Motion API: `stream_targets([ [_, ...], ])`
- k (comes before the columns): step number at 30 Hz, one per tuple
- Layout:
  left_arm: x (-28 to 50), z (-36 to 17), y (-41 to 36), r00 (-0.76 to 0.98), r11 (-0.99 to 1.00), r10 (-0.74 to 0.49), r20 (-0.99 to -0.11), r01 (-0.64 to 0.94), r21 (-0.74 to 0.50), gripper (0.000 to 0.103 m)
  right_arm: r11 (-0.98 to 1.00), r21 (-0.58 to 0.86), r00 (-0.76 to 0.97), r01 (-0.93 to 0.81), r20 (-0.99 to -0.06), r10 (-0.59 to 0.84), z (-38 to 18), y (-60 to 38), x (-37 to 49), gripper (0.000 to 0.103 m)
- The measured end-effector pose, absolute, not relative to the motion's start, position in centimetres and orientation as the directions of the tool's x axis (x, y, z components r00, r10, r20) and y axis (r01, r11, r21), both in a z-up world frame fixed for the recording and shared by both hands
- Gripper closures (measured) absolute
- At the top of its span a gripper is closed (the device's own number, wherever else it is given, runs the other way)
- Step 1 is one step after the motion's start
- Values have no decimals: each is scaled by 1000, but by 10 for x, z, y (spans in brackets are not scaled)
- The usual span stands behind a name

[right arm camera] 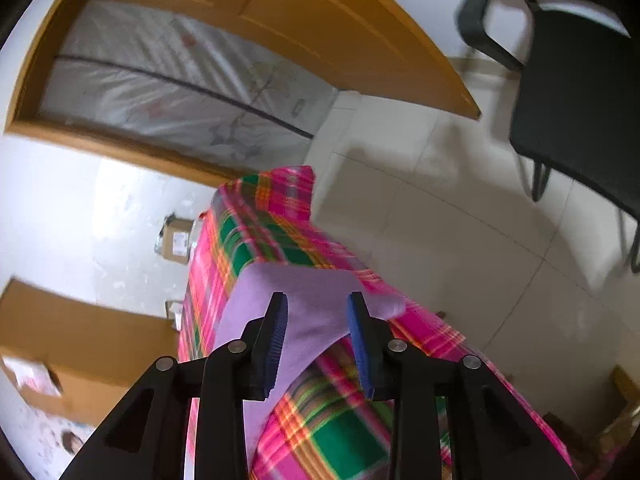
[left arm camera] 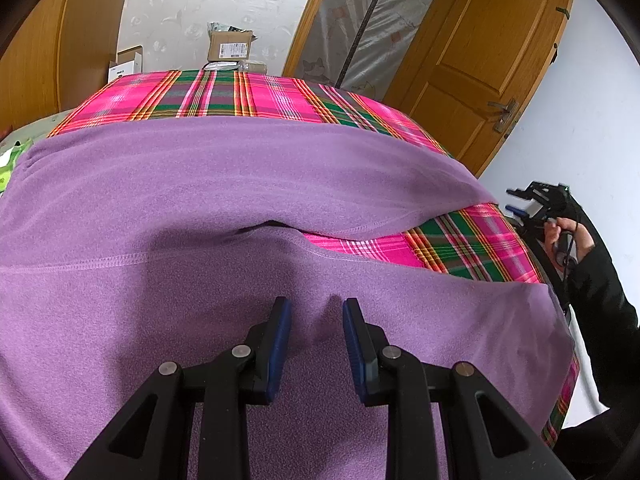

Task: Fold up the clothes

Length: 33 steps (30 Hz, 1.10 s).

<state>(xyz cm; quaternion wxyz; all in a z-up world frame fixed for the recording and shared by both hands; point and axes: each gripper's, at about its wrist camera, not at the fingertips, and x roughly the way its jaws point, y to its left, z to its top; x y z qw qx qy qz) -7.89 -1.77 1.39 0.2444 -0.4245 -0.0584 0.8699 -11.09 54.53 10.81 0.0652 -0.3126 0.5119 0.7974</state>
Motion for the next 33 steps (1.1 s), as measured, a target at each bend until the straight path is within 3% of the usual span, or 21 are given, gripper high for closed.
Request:
stream_targets([
  [7,-77,35,1,-529,-867,473,-704,-421,-267,75,-787,614,-676,-66,-607,-417,144,409,-134,73],
  [13,-89,46,12,-573,-884,428,-699,-426,-192,74,-915,354,-592,195,-701,-397,149,306,-150,73],
  [16,-93,41,8,-569,-891,417,-708,-409,-196,74,-942,245,-548,227,-768,-332,132,287,-155,73],
  [23,-86,20,-3,-525,-891,428,-736,-384,-244,74,-930,208,-492,301,-802,-339,130,289,-146,73],
  [28,-79,10,-4,-510,-886,439,-740,-384,-260,74,-960,198,-600,198,-750,-279,154,333,-149,72],
  [33,-78,7,-2,-524,-887,436,-732,-385,-253,74,-949,180,-575,259,-760,-302,151,324,-163,71],
])
